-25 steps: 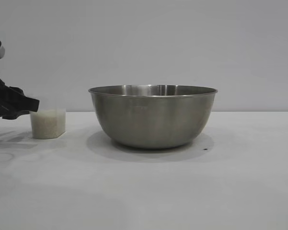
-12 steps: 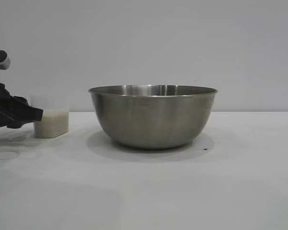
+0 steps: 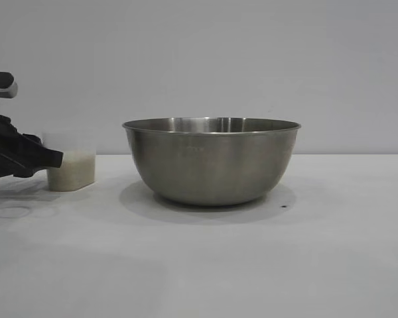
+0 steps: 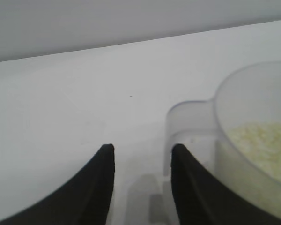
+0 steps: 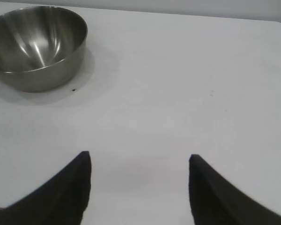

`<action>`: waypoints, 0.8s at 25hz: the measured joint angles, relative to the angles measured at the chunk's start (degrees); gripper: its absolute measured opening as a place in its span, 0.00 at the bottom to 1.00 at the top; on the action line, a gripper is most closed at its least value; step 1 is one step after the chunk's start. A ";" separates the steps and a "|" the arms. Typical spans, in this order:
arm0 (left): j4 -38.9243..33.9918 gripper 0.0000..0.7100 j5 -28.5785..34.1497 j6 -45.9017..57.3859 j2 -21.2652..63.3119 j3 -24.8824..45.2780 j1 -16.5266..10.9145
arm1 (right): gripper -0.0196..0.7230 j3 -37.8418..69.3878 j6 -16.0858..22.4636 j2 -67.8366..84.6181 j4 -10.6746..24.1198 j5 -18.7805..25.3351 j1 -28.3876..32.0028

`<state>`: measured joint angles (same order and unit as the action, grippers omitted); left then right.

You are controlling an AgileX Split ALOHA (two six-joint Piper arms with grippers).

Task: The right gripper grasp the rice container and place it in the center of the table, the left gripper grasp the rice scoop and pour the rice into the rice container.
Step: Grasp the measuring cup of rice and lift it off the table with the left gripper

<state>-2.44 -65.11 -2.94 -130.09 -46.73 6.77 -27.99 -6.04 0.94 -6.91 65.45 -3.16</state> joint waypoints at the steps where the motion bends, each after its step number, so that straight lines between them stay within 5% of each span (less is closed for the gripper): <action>1: 0.00 0.34 0.00 0.00 0.00 -0.26 0.00 | 0.62 0.00 0.00 0.00 0.00 0.00 0.00; 20: 0.00 0.34 0.00 0.11 0.00 -0.76 0.00 | 0.62 0.00 0.00 0.00 0.00 0.00 0.00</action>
<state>-2.44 -65.11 -2.83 -130.09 -47.49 6.77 -27.99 -6.04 0.94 -6.91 65.45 -3.16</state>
